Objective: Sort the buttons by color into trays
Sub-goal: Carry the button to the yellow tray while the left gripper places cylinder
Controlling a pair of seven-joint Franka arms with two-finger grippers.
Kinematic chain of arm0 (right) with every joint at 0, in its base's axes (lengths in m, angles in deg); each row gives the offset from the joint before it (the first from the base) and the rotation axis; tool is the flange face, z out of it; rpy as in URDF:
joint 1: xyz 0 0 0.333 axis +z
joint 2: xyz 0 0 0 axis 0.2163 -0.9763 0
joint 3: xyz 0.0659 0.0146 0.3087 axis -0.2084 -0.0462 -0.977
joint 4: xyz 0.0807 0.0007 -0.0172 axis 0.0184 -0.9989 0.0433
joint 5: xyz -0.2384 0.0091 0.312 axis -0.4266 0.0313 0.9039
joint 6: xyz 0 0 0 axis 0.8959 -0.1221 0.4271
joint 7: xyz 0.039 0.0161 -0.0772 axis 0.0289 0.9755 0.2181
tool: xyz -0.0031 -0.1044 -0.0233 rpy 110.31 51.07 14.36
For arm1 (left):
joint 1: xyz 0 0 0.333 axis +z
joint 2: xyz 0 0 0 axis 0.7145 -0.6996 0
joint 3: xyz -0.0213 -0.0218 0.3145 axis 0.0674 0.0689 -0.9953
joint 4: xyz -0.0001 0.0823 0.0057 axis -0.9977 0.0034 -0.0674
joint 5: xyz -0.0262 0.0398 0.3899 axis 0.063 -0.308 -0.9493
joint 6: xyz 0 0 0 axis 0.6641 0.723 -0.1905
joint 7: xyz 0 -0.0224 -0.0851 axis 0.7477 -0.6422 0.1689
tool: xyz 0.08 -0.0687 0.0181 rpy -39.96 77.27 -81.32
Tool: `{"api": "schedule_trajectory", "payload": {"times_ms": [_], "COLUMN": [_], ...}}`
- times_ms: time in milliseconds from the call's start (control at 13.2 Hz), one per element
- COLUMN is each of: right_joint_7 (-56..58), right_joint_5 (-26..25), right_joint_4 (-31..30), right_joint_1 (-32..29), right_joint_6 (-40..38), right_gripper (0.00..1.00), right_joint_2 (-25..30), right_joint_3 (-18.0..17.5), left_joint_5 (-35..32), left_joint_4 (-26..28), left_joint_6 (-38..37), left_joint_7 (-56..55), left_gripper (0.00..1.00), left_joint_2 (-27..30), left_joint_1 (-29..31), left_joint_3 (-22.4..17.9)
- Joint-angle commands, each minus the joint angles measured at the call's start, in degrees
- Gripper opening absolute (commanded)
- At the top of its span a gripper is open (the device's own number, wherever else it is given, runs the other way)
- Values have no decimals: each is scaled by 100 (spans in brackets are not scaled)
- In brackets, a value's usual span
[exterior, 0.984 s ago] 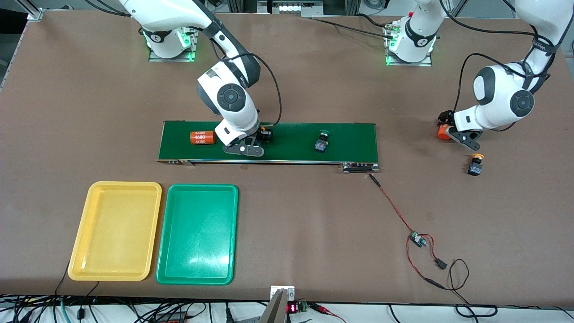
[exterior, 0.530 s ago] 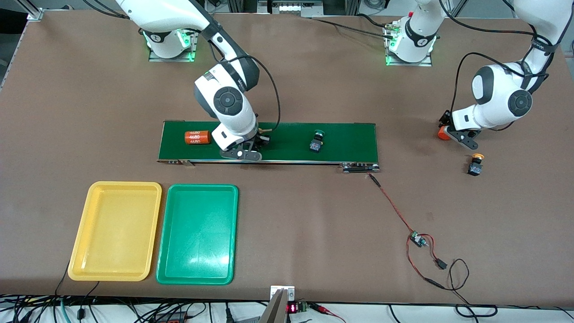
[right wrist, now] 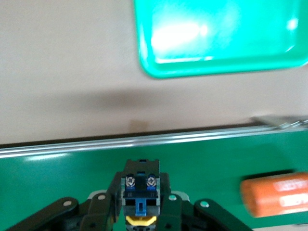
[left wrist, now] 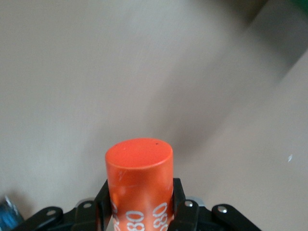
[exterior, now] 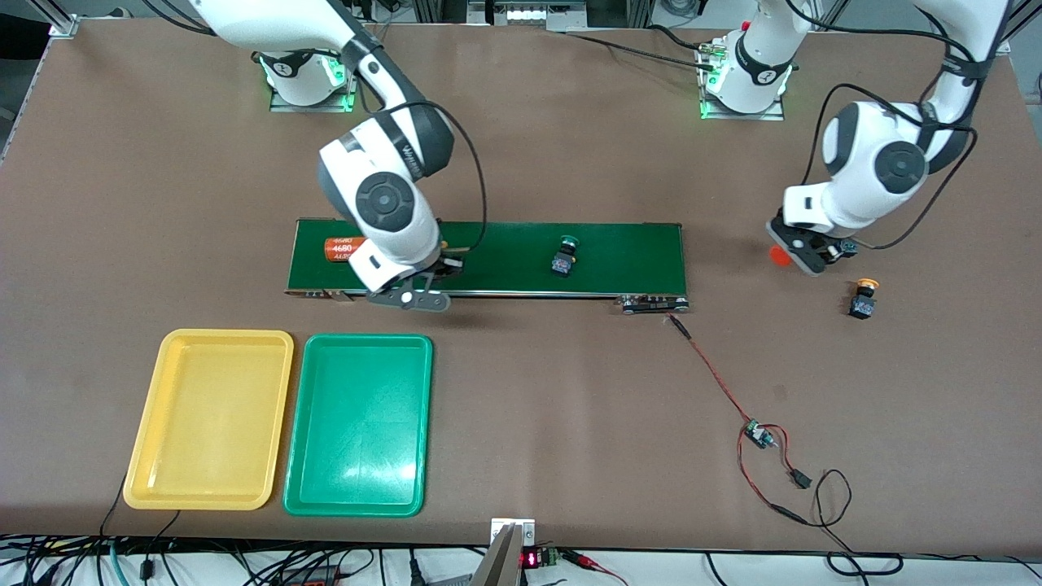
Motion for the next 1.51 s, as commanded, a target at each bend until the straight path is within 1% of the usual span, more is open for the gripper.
{"api": "schedule_trajectory", "payload": {"times_ms": [0,76,151,303,530,681,908,1287,1438], "right_joint_7": [1217,1613,1974,2791,3768,3989,4148,4218,4455], "right_joint_5": [255,291,274,230,160,-260,-446,-473,-464], "right_joint_4": [109,109,109,109,100,39,-14,3,3], "right_joint_1": [-687,-959,-1206,-1777,-2419,-2657,-2877,-3264,-3413], "right_joint_6": [-438,-551,-683,-798,-764,-493,8,668,958], "right_gripper": [13,13,13,14,14,14,15,16,16], "right_joint_2": [404,518,581,686,669,599,354,-112,-288], "right_joint_3": [86,86,86,86,86,86,86,86,86], "left_joint_5": [-84,-84,-84,-67,-49,-49,-40,-111,-111], "left_joint_4": [-393,-516,-578,-710,-798,-956,-1298,-1458,-1458], "left_joint_6": [-155,-155,-155,-146,-137,-137,-137,-128,-120], "left_joint_7": [283,292,283,266,292,275,300,301,301], "left_gripper": [0,0,0,0,0,0,0,0,0], "left_joint_2": [49,23,-12,-109,-302,-469,-803,-1032,-1076], "left_joint_1": [-252,-313,-427,-821,-1182,-1481,-1737,-1957,-2001], "left_joint_3": [528,801,925,944,944,944,935,918,918]}}
